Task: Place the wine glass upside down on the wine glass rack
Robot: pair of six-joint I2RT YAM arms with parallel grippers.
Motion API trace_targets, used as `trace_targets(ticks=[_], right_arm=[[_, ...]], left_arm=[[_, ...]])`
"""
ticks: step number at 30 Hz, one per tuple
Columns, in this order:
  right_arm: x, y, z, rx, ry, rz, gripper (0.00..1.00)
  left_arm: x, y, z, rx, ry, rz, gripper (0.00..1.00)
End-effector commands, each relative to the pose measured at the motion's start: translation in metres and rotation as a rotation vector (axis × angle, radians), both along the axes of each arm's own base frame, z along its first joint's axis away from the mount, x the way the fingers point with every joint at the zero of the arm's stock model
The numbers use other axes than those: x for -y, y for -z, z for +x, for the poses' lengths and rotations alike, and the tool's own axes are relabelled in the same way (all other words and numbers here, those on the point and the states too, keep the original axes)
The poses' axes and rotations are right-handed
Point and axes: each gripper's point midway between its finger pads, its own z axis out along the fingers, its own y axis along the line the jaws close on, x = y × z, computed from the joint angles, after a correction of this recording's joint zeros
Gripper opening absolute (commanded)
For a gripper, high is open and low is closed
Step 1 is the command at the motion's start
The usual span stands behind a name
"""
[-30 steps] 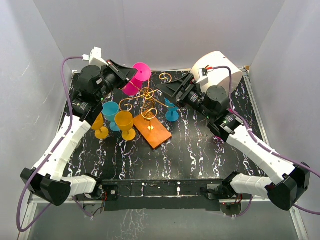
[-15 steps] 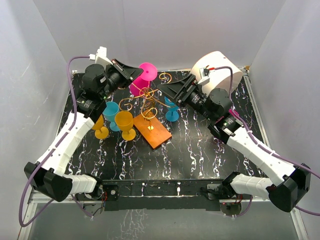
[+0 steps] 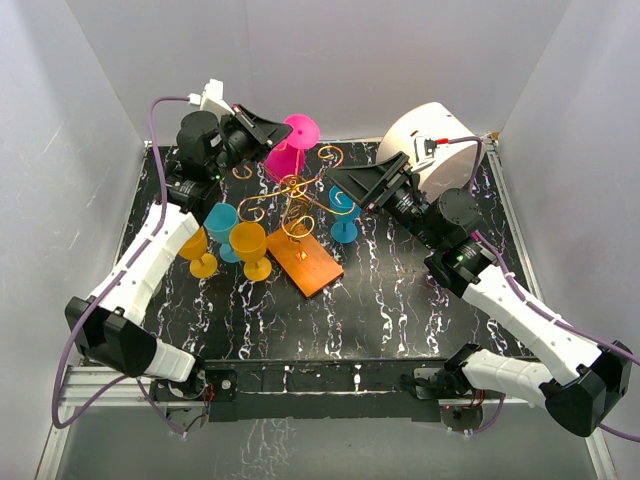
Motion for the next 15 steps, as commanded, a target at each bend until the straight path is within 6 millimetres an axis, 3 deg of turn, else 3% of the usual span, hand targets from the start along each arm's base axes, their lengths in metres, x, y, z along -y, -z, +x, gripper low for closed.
trace_targets(ticks=[1,15], right_arm=[[0.010,-0.023,-0.006,0.077,0.026,0.040,0.85],[0.009,-0.020,-0.003,0.067,0.037,0.028,0.85]], left_arm=[[-0.011,-0.031,0.007,0.087,-0.011,-0.015,0.00],[-0.037,-0.018,0.019,0.056,-0.080,0.030,0.00]])
